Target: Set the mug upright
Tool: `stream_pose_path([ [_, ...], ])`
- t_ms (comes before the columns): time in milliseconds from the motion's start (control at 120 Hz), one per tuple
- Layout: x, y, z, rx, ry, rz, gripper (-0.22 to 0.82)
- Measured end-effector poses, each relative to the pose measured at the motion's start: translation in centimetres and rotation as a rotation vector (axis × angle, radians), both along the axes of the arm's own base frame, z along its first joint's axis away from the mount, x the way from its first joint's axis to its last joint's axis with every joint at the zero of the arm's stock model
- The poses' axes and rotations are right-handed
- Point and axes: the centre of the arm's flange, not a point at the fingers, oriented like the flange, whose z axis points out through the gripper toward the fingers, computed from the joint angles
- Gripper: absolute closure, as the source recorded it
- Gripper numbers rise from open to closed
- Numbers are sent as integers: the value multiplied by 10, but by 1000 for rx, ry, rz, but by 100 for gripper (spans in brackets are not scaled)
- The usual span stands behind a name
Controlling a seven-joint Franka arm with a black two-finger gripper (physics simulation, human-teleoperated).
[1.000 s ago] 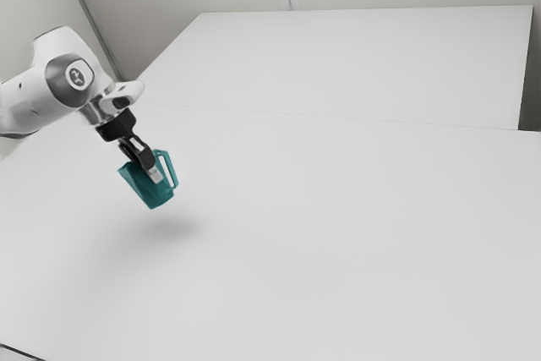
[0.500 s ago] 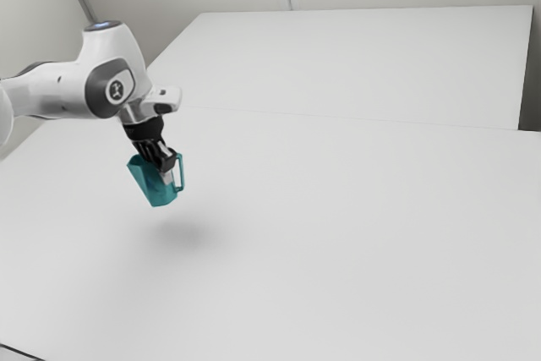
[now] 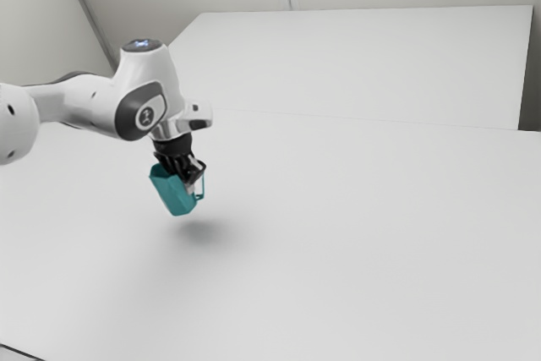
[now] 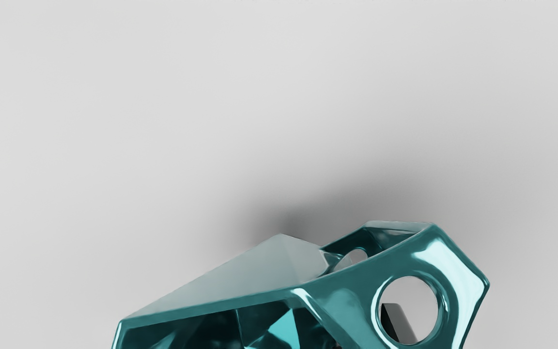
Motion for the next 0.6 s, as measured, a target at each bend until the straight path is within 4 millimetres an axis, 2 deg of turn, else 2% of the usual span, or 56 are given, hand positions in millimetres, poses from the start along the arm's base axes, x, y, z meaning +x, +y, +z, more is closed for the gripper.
stream_pose_path([
  [342, -3, -29, -24, 36, -21, 60, 78],
  [467, -4, -30, -30, 57, -41, 86, 78],
  [600, -2, -22, -35, 81, -67, 124, 78],
])
